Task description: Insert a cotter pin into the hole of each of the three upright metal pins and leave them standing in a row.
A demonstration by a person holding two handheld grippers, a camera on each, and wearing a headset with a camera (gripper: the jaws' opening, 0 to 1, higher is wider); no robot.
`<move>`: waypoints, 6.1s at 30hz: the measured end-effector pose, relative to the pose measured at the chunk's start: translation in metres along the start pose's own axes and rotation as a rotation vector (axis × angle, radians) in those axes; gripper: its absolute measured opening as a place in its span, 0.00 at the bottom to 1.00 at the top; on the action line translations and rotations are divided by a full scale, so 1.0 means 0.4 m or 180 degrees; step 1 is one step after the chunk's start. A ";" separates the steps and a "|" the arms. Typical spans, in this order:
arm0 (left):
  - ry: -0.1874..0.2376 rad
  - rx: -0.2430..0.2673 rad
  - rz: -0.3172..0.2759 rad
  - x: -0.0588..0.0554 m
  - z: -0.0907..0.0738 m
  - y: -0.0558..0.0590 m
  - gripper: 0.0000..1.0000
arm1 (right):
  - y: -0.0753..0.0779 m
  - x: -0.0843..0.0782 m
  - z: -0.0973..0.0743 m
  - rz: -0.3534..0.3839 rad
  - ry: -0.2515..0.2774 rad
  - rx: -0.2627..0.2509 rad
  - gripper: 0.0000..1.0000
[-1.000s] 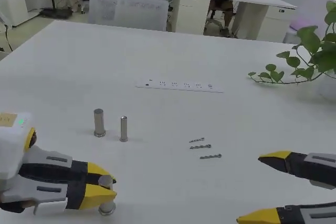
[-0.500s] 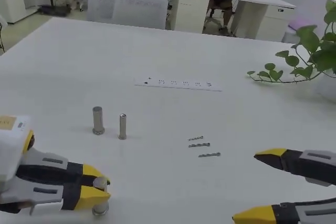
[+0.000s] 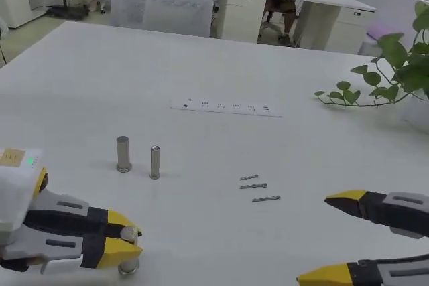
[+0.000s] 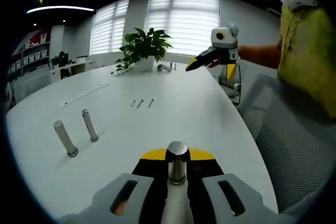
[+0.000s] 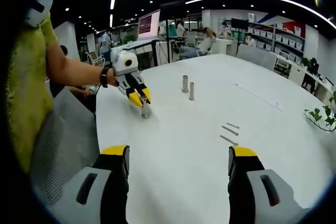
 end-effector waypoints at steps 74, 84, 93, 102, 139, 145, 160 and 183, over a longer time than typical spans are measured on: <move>0.0214 -0.0141 -0.0289 0.013 -0.024 0.000 0.23 | -0.002 0.002 0.004 -0.0021 0.0021 0.0007 0.78; 0.0296 -0.0023 -0.0253 0.051 -0.026 0.005 0.32 | -0.002 0.008 0.007 -0.0046 0.0022 0.0031 0.78; 0.0514 0.0179 -0.0216 0.105 -0.038 0.027 0.40 | -0.003 0.011 0.010 -0.0045 0.0065 0.0055 0.77; 0.0529 0.0292 -0.0213 0.125 -0.038 0.064 0.46 | -0.001 0.012 0.008 -0.0058 0.0086 0.0082 0.77; 0.0502 0.0844 -0.0086 0.178 -0.067 0.165 0.45 | 0.185 0.010 0.060 -0.0262 -0.0200 0.0227 0.70; 0.0468 0.0834 -0.0086 0.176 -0.064 0.174 0.44 | 0.219 0.003 0.082 -0.0269 -0.0318 0.0248 0.65; 0.0454 0.0851 -0.0075 0.182 -0.063 0.172 0.41 | 0.282 -0.013 0.149 -0.0342 -0.0622 0.0342 0.51; 0.0391 0.0895 -0.0096 0.176 -0.055 0.167 0.41 | 0.314 -0.053 0.243 -0.0583 -0.1160 0.0580 0.31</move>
Point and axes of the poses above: the centre of the closed fingertips' face, and the gripper's own axes: z roughly forward along the fingers, y roughly to its right, x roughly out of its top, the point moved 9 cm from there along -z, roughly backward along the fingers, and after that the axes turned 13 degrees about y, right-handed, at the moved point
